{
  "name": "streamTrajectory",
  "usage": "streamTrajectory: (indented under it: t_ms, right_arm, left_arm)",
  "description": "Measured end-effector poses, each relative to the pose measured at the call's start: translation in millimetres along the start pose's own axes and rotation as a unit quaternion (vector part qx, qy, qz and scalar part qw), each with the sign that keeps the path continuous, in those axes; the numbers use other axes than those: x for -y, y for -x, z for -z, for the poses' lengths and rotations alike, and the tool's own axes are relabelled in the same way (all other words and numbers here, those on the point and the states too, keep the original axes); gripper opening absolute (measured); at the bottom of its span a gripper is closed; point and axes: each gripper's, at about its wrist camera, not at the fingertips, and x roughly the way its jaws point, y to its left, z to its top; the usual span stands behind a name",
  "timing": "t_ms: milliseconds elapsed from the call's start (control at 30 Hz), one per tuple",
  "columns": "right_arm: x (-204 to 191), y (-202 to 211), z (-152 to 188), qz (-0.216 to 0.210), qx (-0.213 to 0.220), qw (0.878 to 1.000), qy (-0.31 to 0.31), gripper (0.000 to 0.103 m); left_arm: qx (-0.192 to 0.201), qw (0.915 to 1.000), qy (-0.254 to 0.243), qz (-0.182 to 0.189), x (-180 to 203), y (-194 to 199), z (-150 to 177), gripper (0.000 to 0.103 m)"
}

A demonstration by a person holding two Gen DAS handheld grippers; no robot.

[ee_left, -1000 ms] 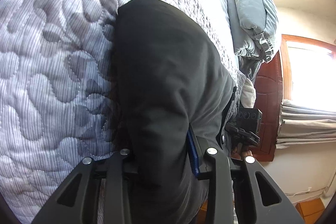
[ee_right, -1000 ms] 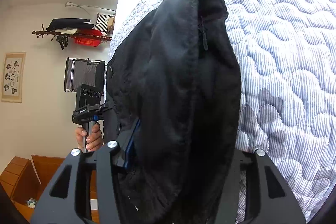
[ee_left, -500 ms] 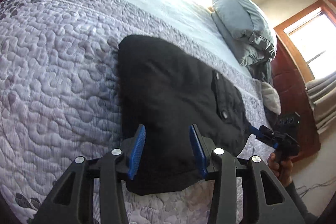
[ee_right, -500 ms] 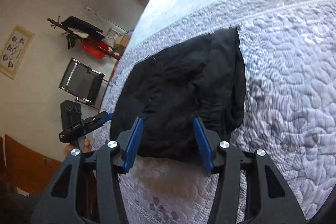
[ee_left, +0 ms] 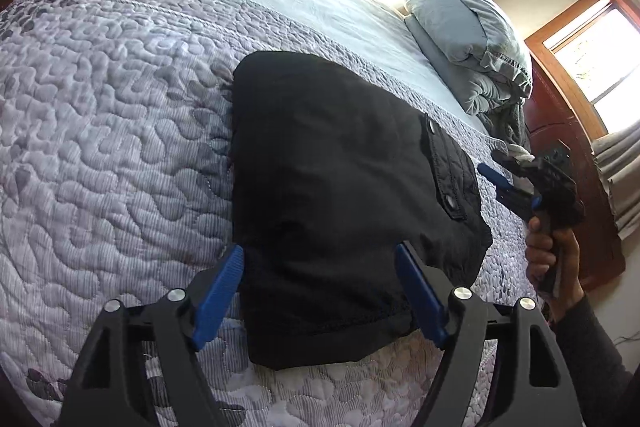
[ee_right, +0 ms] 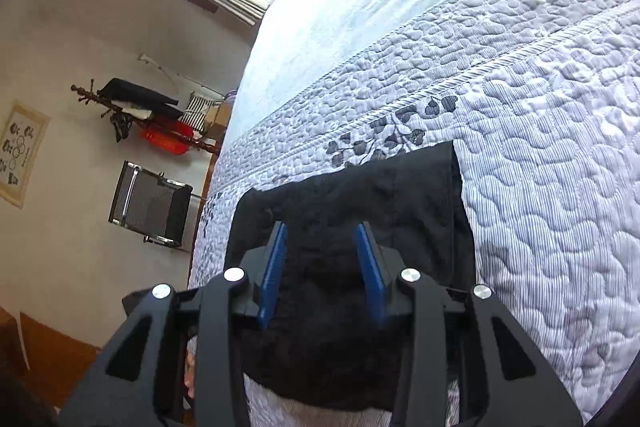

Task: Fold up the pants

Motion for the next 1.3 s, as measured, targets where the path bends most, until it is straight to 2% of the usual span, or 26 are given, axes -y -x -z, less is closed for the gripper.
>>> streamTrajectory:
  t_ms: [33, 100, 167, 233, 300, 367, 400, 467, 500, 533, 633, 767, 867, 1000, 1167, 1300]
  right_arm:
    - [5, -15, -7, 0.024, -0.007, 1.0, -0.011, 0.035]
    - [14, -36, -8, 0.043, -0.031, 0.998, -0.03, 0.032]
    - [9, -25, -4, 0.027, -0.016, 0.999, -0.03, 0.037]
    - [-6, -1, 3, 0.013, 0.009, 1.0, -0.024, 0.043]
    - [-34, 30, 15, 0.007, 0.042, 0.999, -0.011, 0.06]
    - [-56, 66, 38, 0.02, 0.069, 0.997, 0.001, 0.078]
    - [-68, 83, 52, 0.024, 0.084, 0.996, 0.011, 0.082]
    - [-93, 117, 89, 0.048, 0.108, 0.992, 0.043, 0.085]
    - [-105, 135, 109, 0.058, 0.122, 0.989, 0.057, 0.091]
    - [-117, 152, 130, 0.066, 0.137, 0.986, 0.067, 0.093]
    - [-148, 199, 194, 0.077, 0.172, 0.978, 0.089, 0.095]
    - [-185, 253, 261, 0.11, 0.212, 0.966, 0.103, 0.097]
    - [-208, 286, 300, 0.111, 0.229, 0.961, 0.105, 0.098]
    - [-242, 310, 346, 0.137, 0.233, 0.953, 0.139, 0.099]
    - [-289, 318, 400, 0.202, 0.232, 0.927, 0.215, 0.099]
    - [-312, 320, 431, 0.225, 0.223, 0.916, 0.247, 0.099]
  left_arm:
    - [-0.004, 1.0, -0.004, -0.007, 1, -3, 2, 0.077]
    - [-0.014, 0.9998, 0.001, -0.013, 0, -5, 4, 0.078]
    - [-0.014, 0.9998, 0.009, -0.014, 2, 5, 6, 0.078]
    - [0.008, 0.9996, -0.005, -0.028, 10, 27, 8, 0.083]
    - [0.036, 0.9977, -0.026, -0.05, 23, 54, 11, 0.092]
    - [0.062, 0.9943, -0.046, -0.073, 41, 85, 19, 0.094]
    - [0.074, 0.9922, -0.056, -0.084, 51, 101, 24, 0.097]
    - [0.101, 0.9851, -0.08, -0.114, 75, 134, 39, 0.099]
    - [0.116, 0.9801, -0.094, -0.13, 87, 150, 47, 0.099]
    - [0.131, 0.9739, -0.11, -0.149, 100, 167, 57, 0.099]
    - [0.172, 0.9569, -0.134, -0.191, 132, 214, 86, 0.099]
    - [0.205, 0.95, -0.137, -0.191, 165, 271, 125, 0.099]
    - [0.221, 0.9456, -0.134, -0.197, 186, 308, 152, 0.099]
    - [0.223, 0.9472, -0.124, -0.194, 209, 343, 185, 0.099]
    - [0.213, 0.9489, -0.109, -0.205, 227, 368, 220, 0.099]
    - [0.214, 0.9468, -0.11, -0.214, 240, 378, 249, 0.099]
